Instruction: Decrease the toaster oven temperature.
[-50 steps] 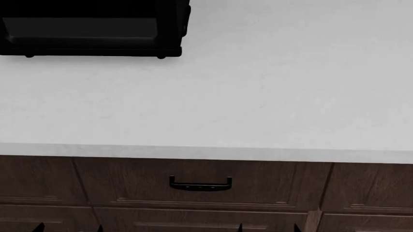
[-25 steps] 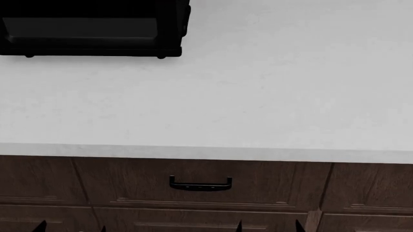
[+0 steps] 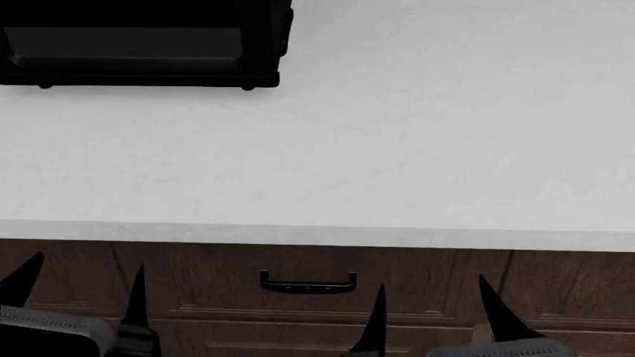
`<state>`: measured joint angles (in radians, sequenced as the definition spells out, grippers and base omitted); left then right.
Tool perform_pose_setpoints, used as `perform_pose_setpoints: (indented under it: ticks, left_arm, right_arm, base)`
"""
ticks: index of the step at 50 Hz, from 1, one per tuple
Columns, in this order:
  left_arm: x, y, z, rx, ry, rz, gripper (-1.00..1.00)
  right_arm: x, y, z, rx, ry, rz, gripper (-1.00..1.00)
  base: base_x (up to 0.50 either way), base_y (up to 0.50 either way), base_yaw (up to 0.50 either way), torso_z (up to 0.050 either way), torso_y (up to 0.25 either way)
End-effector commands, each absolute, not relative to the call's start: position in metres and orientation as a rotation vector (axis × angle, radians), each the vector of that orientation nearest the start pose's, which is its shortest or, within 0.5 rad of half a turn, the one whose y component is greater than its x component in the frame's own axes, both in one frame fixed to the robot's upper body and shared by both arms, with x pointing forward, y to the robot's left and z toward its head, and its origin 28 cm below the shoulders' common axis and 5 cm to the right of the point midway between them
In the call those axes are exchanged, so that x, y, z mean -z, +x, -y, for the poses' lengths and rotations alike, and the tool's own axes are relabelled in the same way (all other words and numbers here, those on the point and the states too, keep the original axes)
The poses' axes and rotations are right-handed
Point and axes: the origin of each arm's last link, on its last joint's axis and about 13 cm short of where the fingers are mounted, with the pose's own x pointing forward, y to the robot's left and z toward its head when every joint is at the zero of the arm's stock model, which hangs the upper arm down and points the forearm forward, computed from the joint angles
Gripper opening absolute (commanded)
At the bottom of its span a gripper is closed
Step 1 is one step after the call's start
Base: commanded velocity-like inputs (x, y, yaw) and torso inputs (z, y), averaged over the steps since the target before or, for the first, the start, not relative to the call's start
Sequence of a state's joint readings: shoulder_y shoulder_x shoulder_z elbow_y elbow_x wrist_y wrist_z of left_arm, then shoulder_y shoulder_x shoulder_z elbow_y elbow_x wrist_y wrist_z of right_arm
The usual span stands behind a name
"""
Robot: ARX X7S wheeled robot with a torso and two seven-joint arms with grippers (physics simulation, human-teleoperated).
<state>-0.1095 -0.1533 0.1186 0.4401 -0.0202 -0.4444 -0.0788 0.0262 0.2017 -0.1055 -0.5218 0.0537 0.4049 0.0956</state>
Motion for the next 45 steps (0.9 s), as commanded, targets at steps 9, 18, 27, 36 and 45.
perform_pose_setpoints:
  ticks: [9, 18, 27, 36, 45]
  left_arm:
    - [-0.223, 0.241, -0.207, 0.167, 0.124, 0.040, 1.00]
    - [-0.267, 0.256, -0.205, 0.192, 0.058, 0.003, 1.00]
    - [-0.290, 0.262, -0.209, 0.146, 0.067, -0.017, 1.00]
    - [-0.294, 0.258, -0.211, 0.147, 0.065, 0.002, 1.00]
    - [-0.296, 0.257, -0.213, 0.131, 0.071, 0.014, 1.00]
  right_arm:
    - [-0.193, 0.193, 0.133, -0.084, -0.085, 0.132, 1.00]
    - [-0.226, 0.193, 0.141, -0.084, -0.060, 0.126, 1.00]
    - [-0.239, 0.203, 0.142, -0.088, -0.062, 0.111, 1.00]
    - [-0.250, 0.198, 0.139, -0.093, -0.079, 0.122, 1.00]
    - [-0.249, 0.202, 0.135, -0.124, -0.081, 0.109, 1.00]
  base:
    - [0.00, 0.00, 0.00, 0.000, 0.000]
    - [0.00, 0.00, 0.00, 0.000, 0.000]
    - [0.00, 0.00, 0.00, 0.000, 0.000]
    - [0.28, -0.01, 0.00, 0.000, 0.000]
    - [0.43, -0.13, 0.00, 0.000, 0.000]
